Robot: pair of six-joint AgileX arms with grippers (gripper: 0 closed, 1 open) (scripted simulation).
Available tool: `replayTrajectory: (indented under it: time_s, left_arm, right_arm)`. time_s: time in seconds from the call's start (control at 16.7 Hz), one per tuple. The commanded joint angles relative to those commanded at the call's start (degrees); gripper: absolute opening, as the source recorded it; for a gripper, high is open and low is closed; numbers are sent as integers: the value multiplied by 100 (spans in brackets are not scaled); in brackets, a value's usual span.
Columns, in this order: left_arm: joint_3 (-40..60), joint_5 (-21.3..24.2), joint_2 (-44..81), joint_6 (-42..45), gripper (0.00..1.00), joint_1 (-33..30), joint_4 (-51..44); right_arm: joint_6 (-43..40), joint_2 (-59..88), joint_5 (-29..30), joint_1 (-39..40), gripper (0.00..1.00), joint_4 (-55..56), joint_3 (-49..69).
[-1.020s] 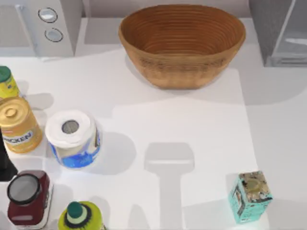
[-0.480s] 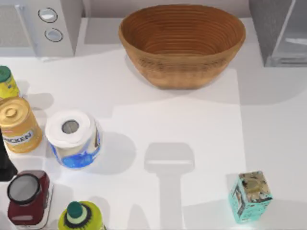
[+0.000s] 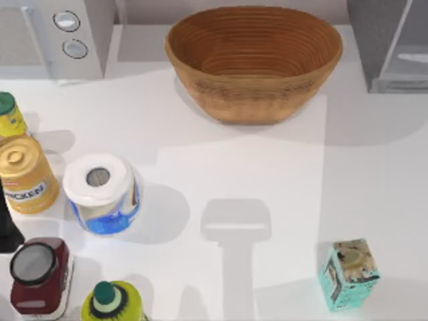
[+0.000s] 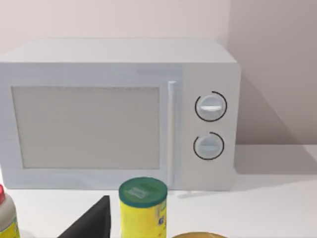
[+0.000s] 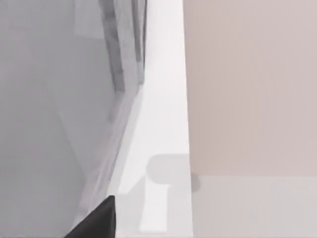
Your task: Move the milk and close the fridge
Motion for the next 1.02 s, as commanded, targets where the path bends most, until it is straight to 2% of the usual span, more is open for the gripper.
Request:
replayTrajectory:
  time_s: [0.3,0.48,0.72,1.02]
  left_arm:
    - [0,0,0,0,100,0,0]
    - [0,0,0,0,100,0,0]
    - [0,0,0,0,100,0,0]
    - [0,0,0,0,100,0,0]
  right_arm:
    - [39,0,66,-8,100,45,-54]
    - [415,-104,604,426,100,231,-219]
    - [1324,-328,1701,1584,100,653,-617]
    - [2582,-716,3053,3498,100,1295,-1218]
